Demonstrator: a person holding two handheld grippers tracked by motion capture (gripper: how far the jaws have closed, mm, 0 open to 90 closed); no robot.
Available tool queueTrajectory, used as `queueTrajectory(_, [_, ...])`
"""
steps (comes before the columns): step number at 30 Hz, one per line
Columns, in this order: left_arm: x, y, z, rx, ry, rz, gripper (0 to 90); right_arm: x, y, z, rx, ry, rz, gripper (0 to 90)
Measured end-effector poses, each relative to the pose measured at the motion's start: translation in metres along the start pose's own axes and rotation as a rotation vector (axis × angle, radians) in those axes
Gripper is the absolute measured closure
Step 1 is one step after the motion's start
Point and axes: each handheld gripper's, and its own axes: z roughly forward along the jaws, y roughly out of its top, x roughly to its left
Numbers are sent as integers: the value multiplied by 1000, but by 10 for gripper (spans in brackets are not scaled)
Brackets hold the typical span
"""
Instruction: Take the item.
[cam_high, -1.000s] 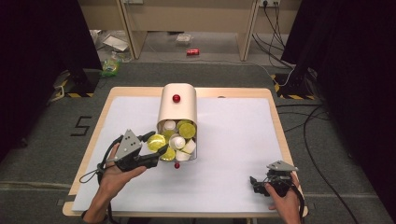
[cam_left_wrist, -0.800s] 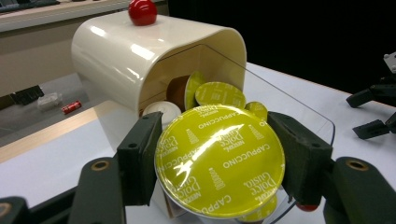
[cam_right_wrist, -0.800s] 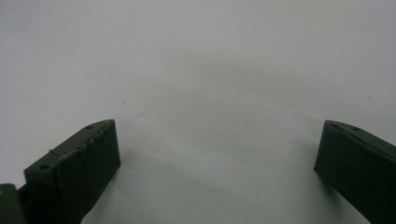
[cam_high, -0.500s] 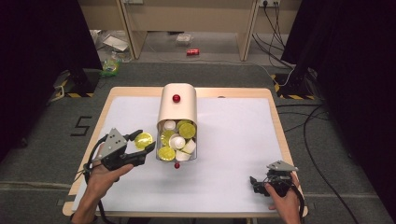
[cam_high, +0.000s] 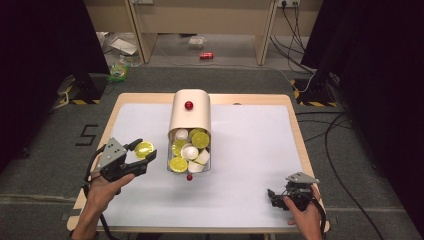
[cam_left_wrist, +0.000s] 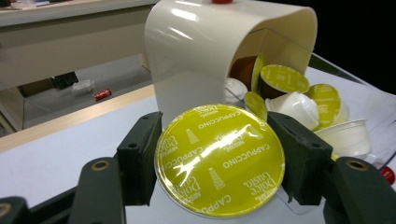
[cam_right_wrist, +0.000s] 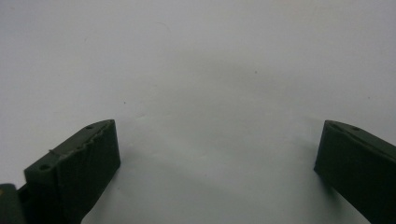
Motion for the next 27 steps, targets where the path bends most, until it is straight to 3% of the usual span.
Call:
queueTrajectory(17, [14,-22,10,27,36,-27,376,0,0,0,-1,0,-1,2])
queueTrajectory(27, [16,-34,18,38,28,-43,376,0,0,0,-1,-1,-1,2])
